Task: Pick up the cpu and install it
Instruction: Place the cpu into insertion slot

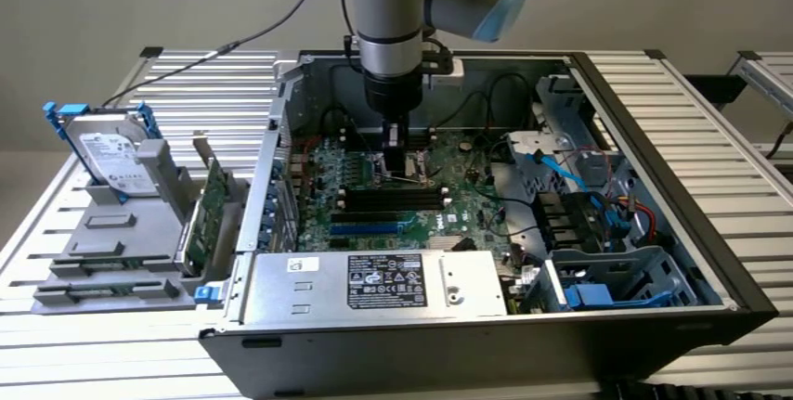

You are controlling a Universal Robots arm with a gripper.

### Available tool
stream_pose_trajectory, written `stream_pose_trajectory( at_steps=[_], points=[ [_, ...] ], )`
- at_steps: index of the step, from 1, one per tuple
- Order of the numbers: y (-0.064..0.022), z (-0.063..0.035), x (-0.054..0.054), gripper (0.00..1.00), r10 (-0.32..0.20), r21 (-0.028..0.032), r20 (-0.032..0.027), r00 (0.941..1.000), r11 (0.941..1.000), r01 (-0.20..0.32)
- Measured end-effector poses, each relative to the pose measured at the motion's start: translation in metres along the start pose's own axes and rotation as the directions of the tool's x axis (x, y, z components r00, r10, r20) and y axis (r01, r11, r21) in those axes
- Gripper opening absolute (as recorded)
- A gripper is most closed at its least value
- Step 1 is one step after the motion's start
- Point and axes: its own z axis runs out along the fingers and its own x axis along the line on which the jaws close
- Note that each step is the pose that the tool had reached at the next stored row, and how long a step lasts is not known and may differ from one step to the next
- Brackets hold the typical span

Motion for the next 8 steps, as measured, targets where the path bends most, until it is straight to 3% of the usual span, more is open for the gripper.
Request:
stream_pose_trajectory(
  at_steps=[8],
  points=[
    [-0.0004,0.0,0.002,0.62,-0.001,-0.0096,0.0093,1.0,1.0,0.001]
  ],
)
